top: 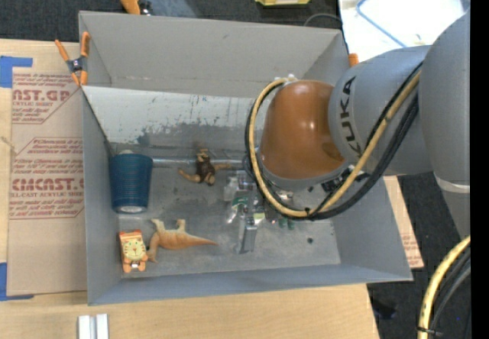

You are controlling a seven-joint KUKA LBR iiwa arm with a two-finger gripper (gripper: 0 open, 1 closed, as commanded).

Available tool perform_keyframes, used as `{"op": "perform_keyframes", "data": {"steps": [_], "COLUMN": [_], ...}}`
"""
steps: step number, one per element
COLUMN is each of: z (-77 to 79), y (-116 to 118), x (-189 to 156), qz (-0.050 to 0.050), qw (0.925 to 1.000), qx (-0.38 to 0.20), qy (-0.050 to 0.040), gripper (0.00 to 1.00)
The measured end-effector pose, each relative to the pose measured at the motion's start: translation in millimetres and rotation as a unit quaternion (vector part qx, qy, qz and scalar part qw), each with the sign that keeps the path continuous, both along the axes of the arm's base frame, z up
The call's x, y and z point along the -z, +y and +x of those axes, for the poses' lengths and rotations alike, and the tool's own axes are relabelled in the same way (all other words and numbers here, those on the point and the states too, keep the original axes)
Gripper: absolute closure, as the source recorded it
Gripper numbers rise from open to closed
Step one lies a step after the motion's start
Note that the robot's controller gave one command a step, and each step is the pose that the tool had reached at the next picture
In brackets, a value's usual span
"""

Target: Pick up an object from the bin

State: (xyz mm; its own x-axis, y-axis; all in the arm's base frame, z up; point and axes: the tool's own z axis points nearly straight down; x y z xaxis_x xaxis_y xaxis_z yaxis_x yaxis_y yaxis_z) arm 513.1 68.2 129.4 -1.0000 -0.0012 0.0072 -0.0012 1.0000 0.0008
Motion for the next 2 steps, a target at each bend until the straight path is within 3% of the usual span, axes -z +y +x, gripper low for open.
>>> {"op": "perform_keyframes", "data": {"steps": [1,2], "z": [1.8,-5.3], "y": [-0.3,79.8], "x": [-4.4,41.9], "qz": [0.0,0.0], "qw": [1.0,0.9993], "qx": [0.0,-0.038], "qy": [-0.0035,-0.0035], "gripper": [0.0,0.0]}}
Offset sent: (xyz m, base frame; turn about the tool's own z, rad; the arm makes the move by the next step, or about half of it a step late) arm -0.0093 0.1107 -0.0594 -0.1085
